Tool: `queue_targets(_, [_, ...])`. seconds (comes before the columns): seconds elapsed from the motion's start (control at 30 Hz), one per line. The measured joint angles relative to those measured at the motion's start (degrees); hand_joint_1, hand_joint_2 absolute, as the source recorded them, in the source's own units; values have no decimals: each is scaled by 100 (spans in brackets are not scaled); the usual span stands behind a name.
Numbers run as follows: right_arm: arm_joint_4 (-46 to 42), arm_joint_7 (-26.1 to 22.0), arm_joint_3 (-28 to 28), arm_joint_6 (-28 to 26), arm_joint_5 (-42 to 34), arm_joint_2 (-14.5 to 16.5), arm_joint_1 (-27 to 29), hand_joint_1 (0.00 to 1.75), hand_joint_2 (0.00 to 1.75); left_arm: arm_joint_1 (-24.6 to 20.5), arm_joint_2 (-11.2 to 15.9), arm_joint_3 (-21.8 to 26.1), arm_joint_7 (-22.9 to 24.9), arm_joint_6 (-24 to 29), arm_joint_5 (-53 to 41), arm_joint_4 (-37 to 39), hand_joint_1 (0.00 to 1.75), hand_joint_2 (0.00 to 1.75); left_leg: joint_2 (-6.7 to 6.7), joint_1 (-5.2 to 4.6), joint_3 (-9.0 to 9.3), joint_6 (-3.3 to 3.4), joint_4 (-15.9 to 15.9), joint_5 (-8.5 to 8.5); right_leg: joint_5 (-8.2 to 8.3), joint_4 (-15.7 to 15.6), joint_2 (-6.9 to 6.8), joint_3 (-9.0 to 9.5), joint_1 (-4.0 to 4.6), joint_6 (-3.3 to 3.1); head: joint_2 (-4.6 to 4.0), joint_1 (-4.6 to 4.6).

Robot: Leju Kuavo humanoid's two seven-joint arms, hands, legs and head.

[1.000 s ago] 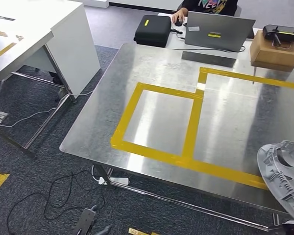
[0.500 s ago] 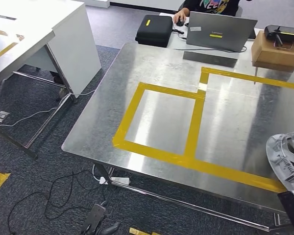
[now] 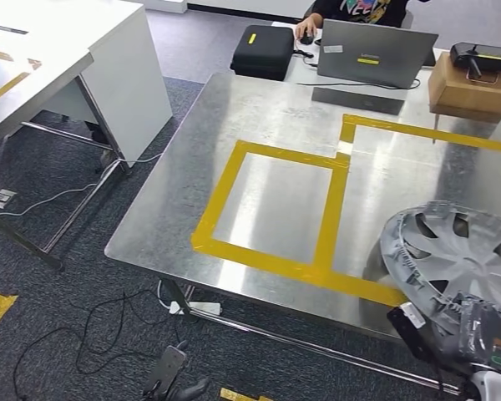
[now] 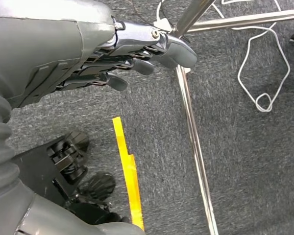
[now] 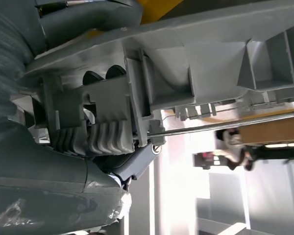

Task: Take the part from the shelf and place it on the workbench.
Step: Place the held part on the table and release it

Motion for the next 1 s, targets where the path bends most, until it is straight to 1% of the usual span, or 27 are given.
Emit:
queue_targets(0.1, [52,202,761,-89,64,-205,2,175,175,-5,0,-72,20,-1,-13,0,0,175,0,0,1,2,0,1,1,0,-1,-1,0,0,0,1])
queue_targets(0.2, [73,371,1333,-127,122,-371,4,175,175,-12,0,-105,31,-2,-37,0,0,175,0,0,1,2,0,1,1,0,-3,-2,0,0,0,0])
queue_targets(0.27, [75,530,1577,-154,128,-488,17,175,175,-16,0,-123,43,-2,-49,0,0,175,-1,0,0,2,0,1,1,0,-5,-4,-1,0,0,-1])
queue_targets(0.33, [82,652,1670,-196,44,-604,47,175,175,-17,1,-142,60,2,-50,0,0,175,-1,-1,-2,2,0,1,1,-1,-6,-4,-2,0,0,0])
queue_targets(0.43, [129,604,1602,-283,-131,-729,111,175,175,-18,5,-179,72,15,-46,0,0,175,-1,-4,-4,2,0,1,1,-4,-7,-5,-5,0,0,1])
queue_targets(0.53, [189,547,1455,-317,-161,-775,153,175,175,-19,7,-207,75,22,-38,0,0,175,-2,-6,-5,3,1,0,2,-5,-7,-6,-8,0,0,0])
queue_targets(0.77, [289,608,816,-369,-58,-780,245,175,175,-17,9,-219,75,24,0,0,0,175,-4,-8,-6,3,2,0,2,-5,-11,-6,-10,1,0,1])
queue_targets(0.87, [332,610,658,-370,-51,-779,268,175,175,-17,9,-220,75,24,2,0,0,175,-3,-8,-6,3,2,0,3,-5,-10,-7,-10,2,0,1])
queue_targets(1.0, [386,477,410,-370,-204,-765,259,175,175,-17,8,-220,66,18,12,0,0,175,-4,-8,-6,4,2,0,3,-5,-10,-7,-10,2,0,-1])
